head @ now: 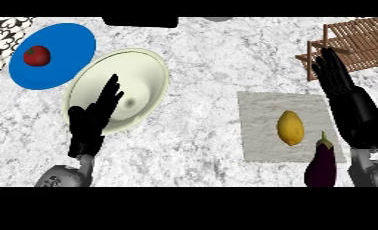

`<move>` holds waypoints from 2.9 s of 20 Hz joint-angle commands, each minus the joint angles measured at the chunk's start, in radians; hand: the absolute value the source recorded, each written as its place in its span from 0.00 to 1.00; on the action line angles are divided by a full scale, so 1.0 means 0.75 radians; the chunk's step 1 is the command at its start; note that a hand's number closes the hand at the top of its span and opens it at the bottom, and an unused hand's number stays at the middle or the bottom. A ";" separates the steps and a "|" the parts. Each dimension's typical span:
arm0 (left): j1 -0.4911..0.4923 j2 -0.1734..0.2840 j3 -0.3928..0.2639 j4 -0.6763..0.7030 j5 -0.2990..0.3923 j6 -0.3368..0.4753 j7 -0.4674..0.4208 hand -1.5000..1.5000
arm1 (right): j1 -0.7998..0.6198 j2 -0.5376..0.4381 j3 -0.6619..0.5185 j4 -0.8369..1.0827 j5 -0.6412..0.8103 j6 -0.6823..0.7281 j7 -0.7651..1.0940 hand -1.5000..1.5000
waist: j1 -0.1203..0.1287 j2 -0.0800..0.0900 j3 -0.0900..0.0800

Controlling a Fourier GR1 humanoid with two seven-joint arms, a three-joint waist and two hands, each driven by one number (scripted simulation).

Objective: Pick the lemon from the placemat and place it in the tiered shelf

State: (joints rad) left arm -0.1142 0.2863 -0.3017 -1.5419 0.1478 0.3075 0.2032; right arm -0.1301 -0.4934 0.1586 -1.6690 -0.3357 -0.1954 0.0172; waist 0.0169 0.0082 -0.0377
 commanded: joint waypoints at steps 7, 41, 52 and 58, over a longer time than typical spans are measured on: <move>0.008 0.046 0.054 -0.002 -0.022 -0.022 -0.114 0.50 | 0.056 0.442 -0.452 0.016 -0.547 -0.254 -0.060 0.00 | -0.164 -0.078 0.124; -0.144 -0.016 0.068 0.138 -0.089 -0.180 -0.213 0.50 | 0.693 -0.342 -0.225 -0.358 0.130 -0.254 0.664 0.00 | -0.018 -0.011 0.045; -0.196 -0.095 0.154 0.313 -0.141 -0.194 -0.296 0.50 | 0.522 -0.335 -0.088 -0.625 0.400 -0.307 1.247 0.00 | -0.035 -0.010 0.049; -0.073 -0.082 0.180 0.182 -0.173 -0.271 -0.304 0.50 | 0.364 -0.216 -0.131 -0.540 0.511 -0.188 1.328 0.00 | -0.025 -0.011 0.050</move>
State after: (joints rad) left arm -0.1840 0.2275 -0.1986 -1.4266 0.0265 0.1398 0.0115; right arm 0.1669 -0.7078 0.0658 -2.0810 -0.0115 -0.3770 0.9647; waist 0.0003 -0.0004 -0.0008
